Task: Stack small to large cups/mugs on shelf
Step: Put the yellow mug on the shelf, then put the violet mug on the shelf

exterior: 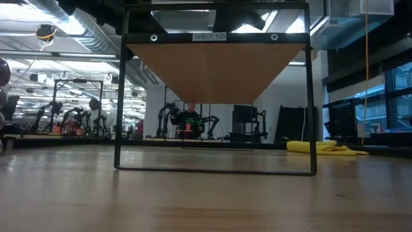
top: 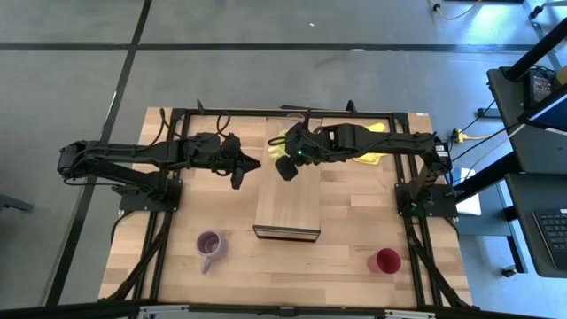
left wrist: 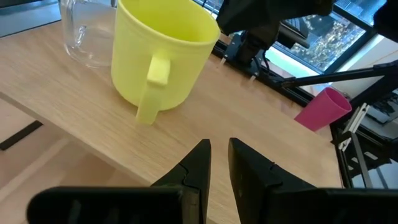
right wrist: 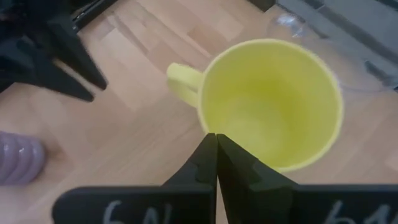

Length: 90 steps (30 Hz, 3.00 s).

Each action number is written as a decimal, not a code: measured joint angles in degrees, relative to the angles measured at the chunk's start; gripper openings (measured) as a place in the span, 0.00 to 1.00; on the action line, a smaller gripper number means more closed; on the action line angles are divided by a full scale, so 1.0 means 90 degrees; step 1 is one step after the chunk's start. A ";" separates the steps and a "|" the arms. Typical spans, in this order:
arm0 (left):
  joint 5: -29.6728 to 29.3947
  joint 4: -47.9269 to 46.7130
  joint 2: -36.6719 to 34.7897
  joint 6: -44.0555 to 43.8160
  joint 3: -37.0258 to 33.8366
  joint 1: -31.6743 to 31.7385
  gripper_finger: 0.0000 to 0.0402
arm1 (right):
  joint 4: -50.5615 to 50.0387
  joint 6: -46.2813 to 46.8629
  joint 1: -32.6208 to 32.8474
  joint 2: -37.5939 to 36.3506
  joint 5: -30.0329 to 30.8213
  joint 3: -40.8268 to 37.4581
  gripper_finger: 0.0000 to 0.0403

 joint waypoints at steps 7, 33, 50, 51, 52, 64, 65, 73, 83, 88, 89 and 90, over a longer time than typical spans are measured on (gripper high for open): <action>-0.0002 0.0000 0.0000 0.0002 0.0000 0.0002 0.13 | -0.0068 0.0019 0.0000 0.0012 -0.0138 0.0000 0.02; -0.0002 0.0000 -0.0004 0.0010 0.0000 0.0005 0.13 | -0.0522 0.0011 -0.0250 0.0117 0.0003 -0.0007 0.02; -0.0002 0.0002 -0.0005 0.0012 0.0000 0.0005 0.13 | -0.0527 0.0492 0.0054 0.0117 -0.0186 -0.0006 0.02; -0.0002 0.0002 -0.0004 0.0012 0.0000 0.0005 0.13 | -0.0527 0.0490 0.0053 0.0117 -0.0174 -0.0007 0.02; -0.0002 0.0000 -0.0005 0.0012 0.0000 0.0005 0.13 | -0.0527 0.0487 0.0053 0.0117 -0.0157 -0.0005 0.02; -0.0002 0.0002 -0.0005 0.0012 0.0000 0.0005 0.13 | -0.0520 0.0149 0.0051 0.0097 0.0624 0.0119 0.02; -0.0002 0.0000 -0.0005 0.0012 0.0000 0.0005 0.13 | -0.0520 0.0083 0.0052 0.0091 0.0762 0.0168 0.02; -0.0002 0.0000 -0.0005 0.0012 0.0000 0.0005 0.13 | -0.1142 0.0080 0.0051 0.0085 0.1033 0.0803 0.02; 0.0000 -0.0028 -0.0005 0.0034 0.0000 0.0005 0.13 | -0.3097 0.1347 0.0213 0.0078 0.0753 0.1343 0.02; 0.0520 0.0501 -0.0149 0.0592 0.0000 -0.0164 0.13 | -0.1922 0.0484 0.0707 0.0078 0.0424 0.1343 0.02; 0.0723 0.0757 -0.0188 0.0670 0.0000 -0.0208 0.13 | -0.1536 0.0200 0.0799 0.0075 0.0316 0.1343 0.02; 0.0926 0.0975 -0.0226 0.0707 0.0000 -0.0242 0.13 | -0.1139 -0.0061 0.0876 0.0065 0.0163 0.1343 0.02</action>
